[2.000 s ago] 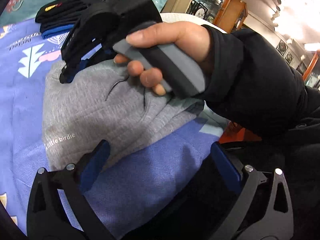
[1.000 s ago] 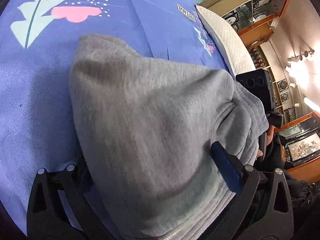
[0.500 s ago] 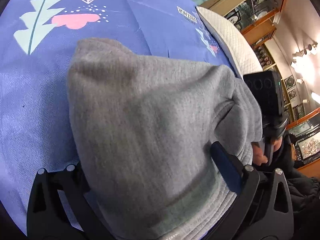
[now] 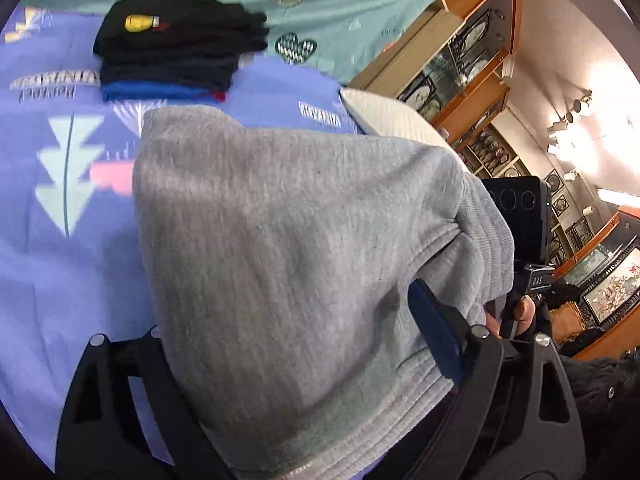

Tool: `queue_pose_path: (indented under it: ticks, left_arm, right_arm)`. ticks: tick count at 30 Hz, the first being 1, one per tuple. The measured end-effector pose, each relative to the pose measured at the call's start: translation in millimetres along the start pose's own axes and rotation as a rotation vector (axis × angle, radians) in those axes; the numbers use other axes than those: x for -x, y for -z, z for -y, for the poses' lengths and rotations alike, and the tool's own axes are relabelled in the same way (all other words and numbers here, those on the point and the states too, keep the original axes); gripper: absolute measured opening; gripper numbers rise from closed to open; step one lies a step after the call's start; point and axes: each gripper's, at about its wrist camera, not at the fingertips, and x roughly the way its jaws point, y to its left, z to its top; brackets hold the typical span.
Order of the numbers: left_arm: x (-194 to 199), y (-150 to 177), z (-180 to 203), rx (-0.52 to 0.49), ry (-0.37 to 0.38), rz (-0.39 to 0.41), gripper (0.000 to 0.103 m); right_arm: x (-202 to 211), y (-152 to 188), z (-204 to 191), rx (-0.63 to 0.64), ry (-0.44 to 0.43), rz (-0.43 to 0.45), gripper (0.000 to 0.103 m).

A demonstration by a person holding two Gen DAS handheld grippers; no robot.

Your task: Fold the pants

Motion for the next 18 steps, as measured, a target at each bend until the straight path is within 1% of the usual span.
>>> queue_pose_path:
  ticks: [3, 6, 7, 9, 10, 11, 12, 13, 14, 15, 16, 17, 18]
  left_arm:
    - [13, -52, 0, -0.020, -0.036, 0.044, 0.090]
    - [33, -123, -2, -0.049, -0.081, 0.109, 0.090]
    - [35, -156, -4, -0.059, -0.095, 0.133, 0.090]
    - [39, -206, -12, -0.075, -0.121, 0.179, 0.090]
    - [40, -236, -21, -0.076, -0.134, 0.207, 0.091]
    - [37, -260, -30, -0.071, -0.137, 0.224, 0.093]
    - [30, -287, -46, -0.059, -0.149, 0.242, 0.094]
    - [22, -303, -61, -0.039, -0.157, 0.251, 0.097]
    - [6, -323, -87, 0.002, -0.164, 0.247, 0.098]
    - [-7, -333, -107, 0.040, -0.173, 0.236, 0.098]
    - [-26, -341, -134, 0.093, -0.187, 0.206, 0.098]
    - [-45, -343, -162, 0.156, -0.227, 0.169, 0.097]
    - [-61, -340, -188, 0.223, -0.272, 0.130, 0.095]
  right_arm:
    - [1, -57, -12, 0.038, 0.005, 0.031, 0.060]
    - [-3, -123, -23, 0.075, 0.009, 0.069, 0.060]
    - [-7, -156, -26, 0.079, 0.013, 0.087, 0.060]
    - [-15, -210, -28, 0.082, 0.025, 0.128, 0.060]
    - [-20, -240, -29, 0.100, 0.042, 0.146, 0.060]
    - [-26, -268, -28, 0.119, 0.065, 0.173, 0.062]
    - [-34, -294, -25, 0.131, 0.086, 0.198, 0.065]
    - [-42, -314, -20, 0.133, 0.102, 0.213, 0.067]
    - [-55, -336, -10, 0.129, 0.131, 0.225, 0.071]
    - [-72, -355, 6, 0.119, 0.167, 0.237, 0.073]
    - [-86, -368, 23, 0.103, 0.201, 0.242, 0.076]
    - [-104, -378, 43, 0.082, 0.253, 0.232, 0.082]
    - [-128, -383, 71, 0.046, 0.339, 0.202, 0.082]
